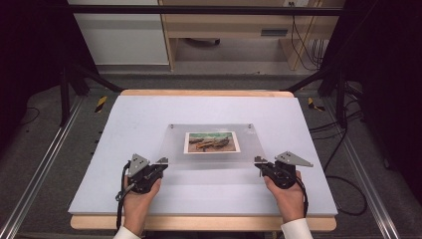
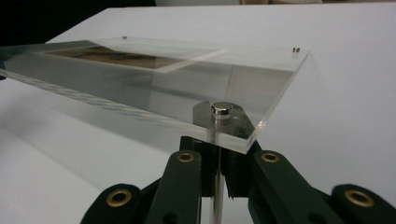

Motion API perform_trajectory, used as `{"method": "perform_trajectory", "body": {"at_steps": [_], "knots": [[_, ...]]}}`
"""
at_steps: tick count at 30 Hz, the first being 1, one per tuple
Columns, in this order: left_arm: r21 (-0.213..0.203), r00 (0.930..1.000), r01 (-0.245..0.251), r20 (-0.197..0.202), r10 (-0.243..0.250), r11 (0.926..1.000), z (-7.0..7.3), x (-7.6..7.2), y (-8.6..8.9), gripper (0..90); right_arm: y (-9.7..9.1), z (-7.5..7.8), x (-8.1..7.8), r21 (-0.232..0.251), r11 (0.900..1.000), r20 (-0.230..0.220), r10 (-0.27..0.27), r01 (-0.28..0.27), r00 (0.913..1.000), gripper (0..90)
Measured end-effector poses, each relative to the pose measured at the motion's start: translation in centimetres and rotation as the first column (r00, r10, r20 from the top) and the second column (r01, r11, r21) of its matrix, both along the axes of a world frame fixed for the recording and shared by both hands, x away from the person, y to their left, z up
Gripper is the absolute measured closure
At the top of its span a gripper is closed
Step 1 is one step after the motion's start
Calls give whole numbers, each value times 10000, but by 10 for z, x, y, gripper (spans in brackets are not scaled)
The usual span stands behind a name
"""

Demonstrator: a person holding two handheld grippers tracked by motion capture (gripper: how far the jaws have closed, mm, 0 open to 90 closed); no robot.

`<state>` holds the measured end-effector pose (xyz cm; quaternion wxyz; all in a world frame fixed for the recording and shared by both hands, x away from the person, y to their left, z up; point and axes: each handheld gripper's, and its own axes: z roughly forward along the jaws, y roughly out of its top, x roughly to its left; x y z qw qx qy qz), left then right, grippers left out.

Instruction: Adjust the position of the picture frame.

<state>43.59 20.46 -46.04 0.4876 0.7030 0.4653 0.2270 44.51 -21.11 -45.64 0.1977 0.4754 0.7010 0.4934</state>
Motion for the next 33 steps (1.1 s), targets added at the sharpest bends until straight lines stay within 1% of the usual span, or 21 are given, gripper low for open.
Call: {"method": "perform_trajectory", "body": {"at_steps": [3, 4, 8, 11, 13, 16, 21, 27, 33], "knots": [[158, 9999, 8, -131, -6, 9999, -4, -1, -1, 839, 0, -3, -1, -165, 9998, -204, 51, -54, 9998, 846], [158, 9999, 8, -131, -6, 9999, -4, -1, -1, 839, 1, -4, -1, -316, 9994, -244, 105, -113, 9996, 846], [274, 9997, 22, -228, -16, 9996, -7, -2, -1, 839, 1, -6, -1, -459, 9988, -378, 125, -142, 9992, 845], [295, 9989, 60, -458, -46, 9995, -9, -1, -1, 836, 2, -8, -2, -665, 9975, -491, 186, -218, 9986, 844], [254, 9987, 66, -498, -53, 9997, -10, -1, -1, 833, 2, -9, -2, -718, 9971, -523, 195, -233, 9984, 842], [344, 9984, 74, -570, -55, 9994, -12, -1, -1, 833, 3, -12, -1, -895, 9954, -684, 275, -336, 9973, 839], [361, 9985, 48, -548, -28, 9993, -13, 1, -1, 832, 4, -13, -1, -970, 9946, -717, 306, -375, 9970, 841], [428, 9980, 97, -623, -70, 9990, -17, 5, 2, 831, 7, -15, -1, -1035, 9934, -909, 394, -487, 9951, 840], [486, 9976, 144, -689, -110, 9987, -18, 5, 2, 832, 7, -16, 0, -1141, 9920, -906, 432, -535, 9950, 840]]}}
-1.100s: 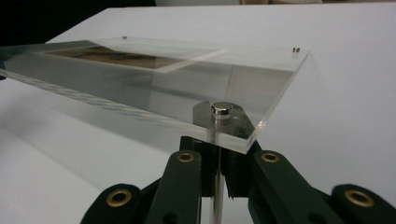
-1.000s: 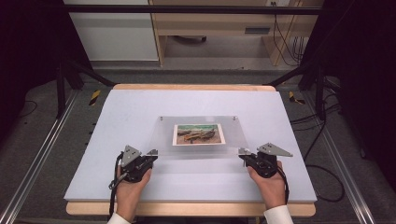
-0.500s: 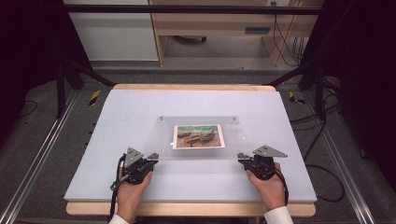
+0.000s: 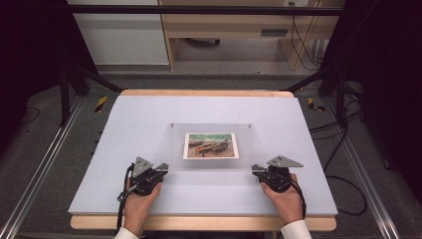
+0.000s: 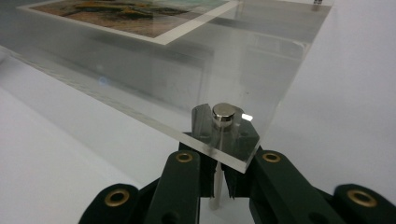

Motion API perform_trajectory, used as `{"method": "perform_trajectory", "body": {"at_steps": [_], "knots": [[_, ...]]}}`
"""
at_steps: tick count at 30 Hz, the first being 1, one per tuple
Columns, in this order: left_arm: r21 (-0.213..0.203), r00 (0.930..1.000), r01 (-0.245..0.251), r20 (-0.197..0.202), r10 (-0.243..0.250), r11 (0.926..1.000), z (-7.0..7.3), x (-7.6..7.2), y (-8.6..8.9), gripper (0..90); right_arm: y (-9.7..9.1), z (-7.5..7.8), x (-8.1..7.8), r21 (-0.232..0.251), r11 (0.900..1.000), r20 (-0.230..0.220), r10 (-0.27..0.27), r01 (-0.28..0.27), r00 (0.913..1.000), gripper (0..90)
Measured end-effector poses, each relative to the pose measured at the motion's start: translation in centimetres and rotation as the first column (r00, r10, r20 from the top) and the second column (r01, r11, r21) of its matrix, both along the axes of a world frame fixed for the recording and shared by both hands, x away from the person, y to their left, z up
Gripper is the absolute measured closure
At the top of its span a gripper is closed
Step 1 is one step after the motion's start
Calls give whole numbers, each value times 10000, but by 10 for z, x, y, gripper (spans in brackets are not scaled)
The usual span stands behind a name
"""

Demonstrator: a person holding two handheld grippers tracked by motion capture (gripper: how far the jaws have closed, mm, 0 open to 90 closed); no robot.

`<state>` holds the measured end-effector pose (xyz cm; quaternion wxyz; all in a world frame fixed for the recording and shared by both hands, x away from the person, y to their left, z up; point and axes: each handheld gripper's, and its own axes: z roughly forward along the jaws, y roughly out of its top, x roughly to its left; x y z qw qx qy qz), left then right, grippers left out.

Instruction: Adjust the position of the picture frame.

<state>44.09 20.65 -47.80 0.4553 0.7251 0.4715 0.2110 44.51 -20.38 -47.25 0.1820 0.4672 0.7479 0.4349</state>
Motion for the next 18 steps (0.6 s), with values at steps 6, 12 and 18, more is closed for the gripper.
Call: {"method": "perform_trajectory", "body": {"at_steps": [6, 12, 18], "knots": [[-32, 10000, -12, 2, 12, 10000, -2, 0, 0, 830, 1, -1, 0, -123, 9999, -112, -80, 78, 9999, 838], [-12, 10000, 46, -23, -46, 10000, -1, 0, 0, 829, 1, -1, 0, -131, 9999, -117, -32, 31, 9999, 836], [-91, 10000, 49, -72, -50, 9999, -2, 1, 1, 821, 1, -1, 0, -137, 9999, -141, -9, 7, 9999, 836]]}}
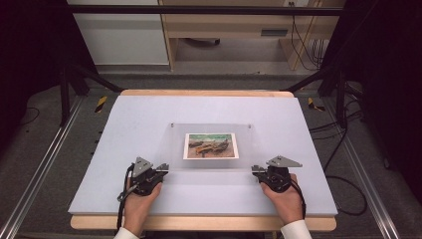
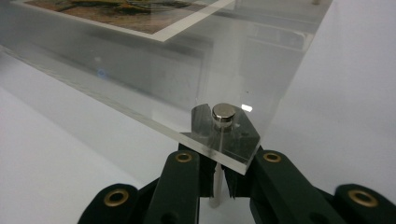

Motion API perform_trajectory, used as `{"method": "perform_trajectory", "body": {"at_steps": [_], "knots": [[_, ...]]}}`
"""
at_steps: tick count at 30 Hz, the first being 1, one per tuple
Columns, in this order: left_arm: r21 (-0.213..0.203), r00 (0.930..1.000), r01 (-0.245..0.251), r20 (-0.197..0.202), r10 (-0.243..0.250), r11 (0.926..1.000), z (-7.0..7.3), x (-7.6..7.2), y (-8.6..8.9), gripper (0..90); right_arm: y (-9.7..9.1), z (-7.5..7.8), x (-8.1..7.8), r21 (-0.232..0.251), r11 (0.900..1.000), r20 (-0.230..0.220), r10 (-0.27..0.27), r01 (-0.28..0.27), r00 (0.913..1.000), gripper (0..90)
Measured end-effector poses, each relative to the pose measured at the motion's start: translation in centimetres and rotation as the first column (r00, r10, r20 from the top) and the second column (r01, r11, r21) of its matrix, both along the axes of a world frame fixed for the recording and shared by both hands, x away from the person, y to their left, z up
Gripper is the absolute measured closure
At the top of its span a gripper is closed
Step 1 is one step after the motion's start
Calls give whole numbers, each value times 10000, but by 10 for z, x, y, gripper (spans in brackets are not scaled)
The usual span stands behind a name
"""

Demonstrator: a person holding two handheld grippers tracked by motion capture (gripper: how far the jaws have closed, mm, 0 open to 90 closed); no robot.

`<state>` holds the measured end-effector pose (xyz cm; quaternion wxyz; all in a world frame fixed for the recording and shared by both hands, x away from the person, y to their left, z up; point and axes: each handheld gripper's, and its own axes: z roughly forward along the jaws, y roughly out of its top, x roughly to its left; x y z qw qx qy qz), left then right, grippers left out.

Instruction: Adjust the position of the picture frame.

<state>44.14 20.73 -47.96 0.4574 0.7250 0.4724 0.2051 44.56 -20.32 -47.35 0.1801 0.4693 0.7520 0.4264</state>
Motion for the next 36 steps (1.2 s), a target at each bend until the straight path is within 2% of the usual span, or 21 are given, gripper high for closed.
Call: {"method": "perform_trajectory", "body": {"at_steps": [3, 5, 9, 10, 11, 12, 13, 16, 17, 18, 19, 21, 26, 28, 31, 32, 33, 34, 35, 36], "knots": [[-8, 9998, -213, -34, 213, 9998, -1, 1, 2, 748, 0, 0, 0, -2, 10000, 11, -10, 10, 10000, 821], [-107, 9992, -404, -6, 404, 9991, -2, 1, 4, 678, -1, 0, -1, 24, 10000, -9, 87, -87, 10000, 767], [45, 9987, -503, 43, 503, 9987, -1, -1, 3, 591, 2, 1, -4, -24, 9999, -57, 143, -143, 9999, 553], [45, 9987, -503, 43, 503, 9987, -1, -1, 3, 557, 2, 1, -4, -24, 9999, -57, 143, -143, 9999, 553], [111, 9985, -549, 31, 549, 9984, -1, -2, 3, 523, 3, 2, -7, -339, 9993, 9, 173, -173, 9998, 465], [258, 9983, -584, 51, 583, 9980, 0, -3, 2, 523, 3, 2, -7, -339, 9993, 9, 173, -173, 9998, 465], [511, 9982, -600, 82, 596, 9969, 1, -5, 1, 455, 4, 4, -11, -628, 9979, 82, 150, -145, 9999, 390], [446, 9986, -527, 70, 524, 9976, 3, -7, 0, 361, 2, 5, -15, -780, 9969, 144, 149, -137, 9998, 341], [510, 9985, -540, 64, 537, 9972, 4, -9, 0, 361, 1, 5, -17, -811, 9967, 129, 107, -96, 9999, 316], [516, 9991, -422, 27, 421, 9978, 6, -12, 1, 300, -2, 6, -19, -799, 9968, 43, 57, -53, 10000, 264], [453, 9994, -348, -35, 350, 9984, 7, -13, 1, 285, -3, 6, -21, -749, 9972, -50, -15, 11, 10000, 243], [331, 9997, -78, -212, 85, 9994, 9, -15, 2, 261, -6, 7, -23, -674, 9977, -84, -112, 106, 9999, 217], [200, 9986, 364, -396, -355, 9991, 13, -20, 3, 178, -11, 11, -28, -480, 9986, 186, -215, 224, 9996, 165], [153, 9979, 576, -318, -571, 9982, 15, -21, 3, 143, -12, 12, -30, -414, 9989, 139, -217, 222, 9997, 140], [549, 9969, 788, -90, -784, 9954, 20, -22, 5, 85, -13, 14, -33, -390, 9991, 171, -184, 190, 9997, 119], [493, 9966, 821, -15, -821, 9954, 21, -22, 6, 78, -13, 14, -34, -317, 9993, 162, -169, 174, 9997, 110], [262, 9966, 824, 45, -825, 9963, 23, -21, 10, 56, -14, 16, -35, -236, 9997, 289, -26, 33, 9996, 105], [262, 9966, 824, 45, -825, 9963, 23, -21, 10, 54, -14, 16, -35, -236, 9997, 289, -26, 33, 9996, 105], [11, 9962, 873, 62, -873, 9962, 23, -18, 15, 53, -15, 16, -34, -159, 9998, 393, 132, -126, 9991, 98], [11, 9962, 873, 62, -873, 9962, 23, -18, 15, 52, -15, 16, -34, -159, 9998, 393, 132, -126, 9991, 98]]}}
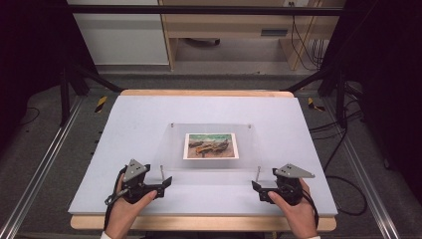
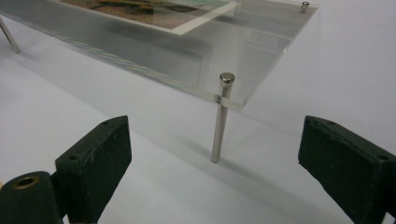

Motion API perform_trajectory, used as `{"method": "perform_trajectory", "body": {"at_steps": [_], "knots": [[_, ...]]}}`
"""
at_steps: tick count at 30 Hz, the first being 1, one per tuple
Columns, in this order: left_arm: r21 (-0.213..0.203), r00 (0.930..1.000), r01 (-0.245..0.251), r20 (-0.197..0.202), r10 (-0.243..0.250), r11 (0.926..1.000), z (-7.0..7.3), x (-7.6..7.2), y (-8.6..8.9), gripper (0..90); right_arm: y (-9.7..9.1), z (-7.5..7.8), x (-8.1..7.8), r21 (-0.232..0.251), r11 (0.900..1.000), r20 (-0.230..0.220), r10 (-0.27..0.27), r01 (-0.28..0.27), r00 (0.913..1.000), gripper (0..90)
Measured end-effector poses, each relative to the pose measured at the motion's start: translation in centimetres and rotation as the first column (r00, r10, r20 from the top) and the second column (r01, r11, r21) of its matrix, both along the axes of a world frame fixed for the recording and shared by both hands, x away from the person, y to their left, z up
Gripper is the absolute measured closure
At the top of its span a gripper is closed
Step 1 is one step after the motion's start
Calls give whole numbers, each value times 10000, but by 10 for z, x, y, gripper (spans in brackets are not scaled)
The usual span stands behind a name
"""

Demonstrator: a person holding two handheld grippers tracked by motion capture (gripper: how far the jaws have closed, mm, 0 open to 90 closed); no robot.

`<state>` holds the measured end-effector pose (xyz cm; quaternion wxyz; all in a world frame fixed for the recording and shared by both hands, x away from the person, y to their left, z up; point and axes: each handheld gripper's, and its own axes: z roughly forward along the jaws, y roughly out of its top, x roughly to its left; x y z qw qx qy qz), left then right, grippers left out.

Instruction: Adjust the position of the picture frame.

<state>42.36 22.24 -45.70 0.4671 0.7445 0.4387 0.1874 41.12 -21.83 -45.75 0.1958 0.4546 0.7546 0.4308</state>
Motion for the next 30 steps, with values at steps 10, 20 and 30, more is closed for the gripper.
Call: {"method": "perform_trajectory", "body": {"at_steps": [10, 20, 30], "knots": [[-533, 9996, 213, 197, -203, 9984, 15, 16, 16, 108, 1, 15, 2, 275, 9989, 686, -403, 384, 9968, 125], [-617, 9999, 150, -22, -152, 9980, 27, 54, 5, 170, 13, 39, 46, 242, 9996, 447, -187, 176, 9988, 209], [-952, 9944, 152, -1026, -250, 9953, 4, 60, 0, 145, 17, 16, 68, 923, 9956, -532, -76, 125, 9986, 155]]}}
